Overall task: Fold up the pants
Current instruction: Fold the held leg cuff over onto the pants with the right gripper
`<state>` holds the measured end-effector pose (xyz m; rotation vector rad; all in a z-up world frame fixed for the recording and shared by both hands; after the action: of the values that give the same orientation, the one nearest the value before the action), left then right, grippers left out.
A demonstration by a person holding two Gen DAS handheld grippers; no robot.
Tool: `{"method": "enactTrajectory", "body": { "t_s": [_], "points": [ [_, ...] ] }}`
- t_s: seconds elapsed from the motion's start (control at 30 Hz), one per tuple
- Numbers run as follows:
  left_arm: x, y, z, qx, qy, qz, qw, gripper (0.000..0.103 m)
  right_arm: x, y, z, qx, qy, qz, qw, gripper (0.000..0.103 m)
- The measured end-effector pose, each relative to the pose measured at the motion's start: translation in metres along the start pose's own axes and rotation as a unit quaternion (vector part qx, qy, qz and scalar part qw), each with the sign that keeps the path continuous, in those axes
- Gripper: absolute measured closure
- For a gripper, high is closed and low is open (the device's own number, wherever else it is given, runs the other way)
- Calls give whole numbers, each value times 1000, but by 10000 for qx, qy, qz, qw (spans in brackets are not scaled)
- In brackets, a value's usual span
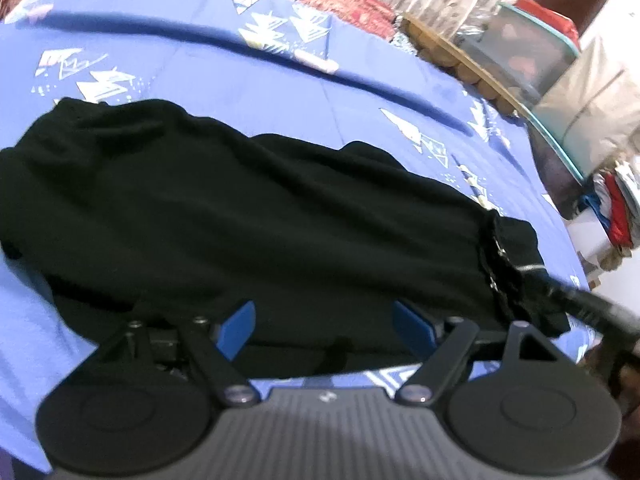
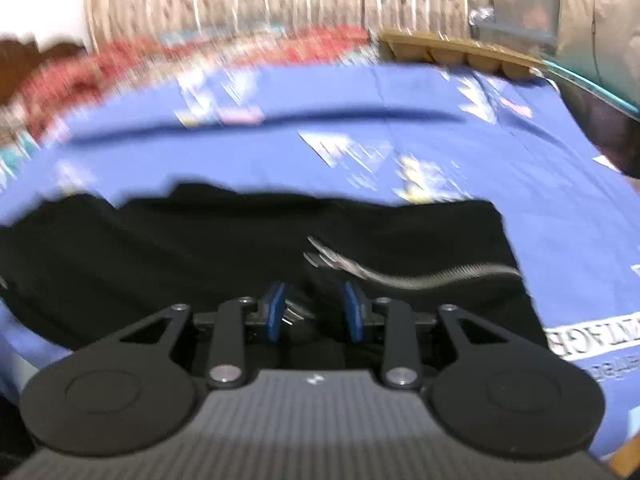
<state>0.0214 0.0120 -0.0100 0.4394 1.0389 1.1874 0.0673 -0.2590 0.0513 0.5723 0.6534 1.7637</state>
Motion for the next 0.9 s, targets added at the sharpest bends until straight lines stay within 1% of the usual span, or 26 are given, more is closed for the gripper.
{"method": "enactTrajectory", "body": {
  "t_s": [0.03,0.07,0.17,0.27,0.33,0.37,0.53,0.73,0.9],
  "points": [
    [2,1,-3,6,-2,-2,10000,25,9,2,0,-12,-123,176,9998,67],
    [4,0,-6,32,17,-5,10000,25,18,0,-3,66,-230,372,9990,67],
    [12,-3,-15,145,122,39,9998,26,50,-11,-21,491,-511,955,9929,67],
    [20,-6,-22,214,209,81,9995,26,70,-26,-42,1029,-840,1318,9823,67],
    [25,-9,-24,282,287,123,9991,26,80,-34,-56,1396,-975,1356,9760,66],
    [27,-11,-25,310,335,121,9989,26,81,-37,-57,1447,-1027,1380,9744,66],
    [31,-12,-26,309,414,92,9986,25,83,-31,-54,1465,-1148,1435,9720,66],
    [32,-11,-27,313,409,48,9987,25,78,-40,-43,1482,-1183,1414,9716,66],
    [32,-11,-26,324,411,35,9986,25,76,-38,-43,1482,-1189,1415,9715,66]
  ]
}}
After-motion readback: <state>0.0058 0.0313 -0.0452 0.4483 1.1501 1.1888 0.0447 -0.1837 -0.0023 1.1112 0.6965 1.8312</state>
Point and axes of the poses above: each gripper's, at about its wrist camera, not at the fingertips, and y roughly against the way its jaws point, x to its left, z to its top, the point moved 9 cm from there along -y, roughly the way its jaws point, and after that the axes turned 5 degrees about x, right-handed, at the moved point
